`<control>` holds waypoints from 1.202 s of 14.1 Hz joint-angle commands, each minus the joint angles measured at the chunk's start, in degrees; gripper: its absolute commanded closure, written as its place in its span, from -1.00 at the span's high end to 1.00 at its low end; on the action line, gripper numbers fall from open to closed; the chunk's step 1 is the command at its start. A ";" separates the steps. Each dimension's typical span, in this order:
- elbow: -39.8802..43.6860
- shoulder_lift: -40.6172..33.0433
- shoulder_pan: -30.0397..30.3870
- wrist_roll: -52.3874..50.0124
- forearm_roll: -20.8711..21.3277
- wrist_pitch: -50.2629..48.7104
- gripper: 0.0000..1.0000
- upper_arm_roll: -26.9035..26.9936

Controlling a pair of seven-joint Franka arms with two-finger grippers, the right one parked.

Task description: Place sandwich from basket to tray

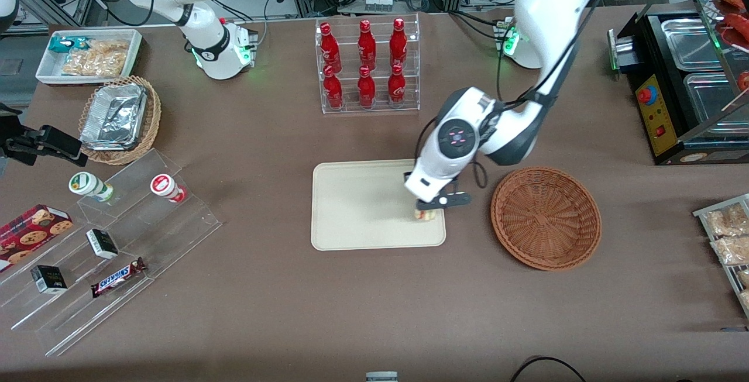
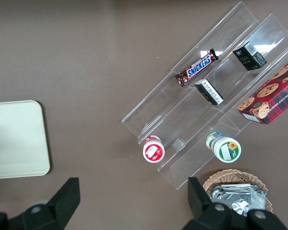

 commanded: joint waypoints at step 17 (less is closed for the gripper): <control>8.94 -2.93 2.18 -8.92 7.41 -3.95 1.00 2.83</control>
